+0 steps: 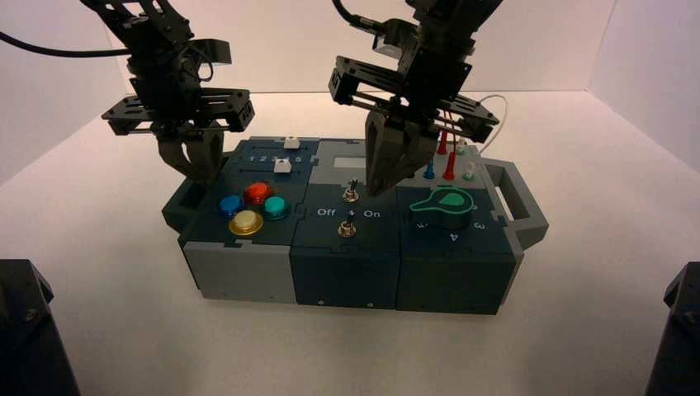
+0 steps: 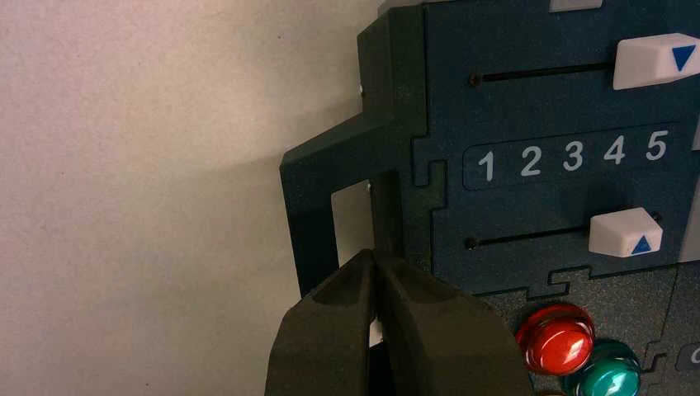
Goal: Flip the top switch off with the right gripper.
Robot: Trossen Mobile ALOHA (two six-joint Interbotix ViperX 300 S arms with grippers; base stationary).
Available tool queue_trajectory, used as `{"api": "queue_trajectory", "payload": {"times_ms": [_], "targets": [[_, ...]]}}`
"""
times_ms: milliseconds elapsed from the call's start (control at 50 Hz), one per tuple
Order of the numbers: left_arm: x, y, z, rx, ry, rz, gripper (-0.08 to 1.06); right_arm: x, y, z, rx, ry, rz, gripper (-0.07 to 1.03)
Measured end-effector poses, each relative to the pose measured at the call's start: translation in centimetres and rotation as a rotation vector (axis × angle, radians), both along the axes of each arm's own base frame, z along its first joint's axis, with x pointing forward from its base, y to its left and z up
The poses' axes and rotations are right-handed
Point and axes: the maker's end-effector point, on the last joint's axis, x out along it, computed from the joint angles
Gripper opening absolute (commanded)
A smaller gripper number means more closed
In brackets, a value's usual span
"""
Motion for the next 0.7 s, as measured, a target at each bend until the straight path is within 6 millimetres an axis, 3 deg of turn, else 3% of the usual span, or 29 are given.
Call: {"api": "queue_trajectory", "payload": {"times_ms": [380,700], "targets": [[0.0,0.0,0.0,0.000,0.000,0.000,-0.03,0.2,0.0,-1.2,-0.019,0.006,-0.006,-0.02],[-0.1,0.0,-0.1,0.001,0.001,0.000,-0.03,1.4,0.8,-0.9,-0.007,-0.021,-0.005,-0.02]]}}
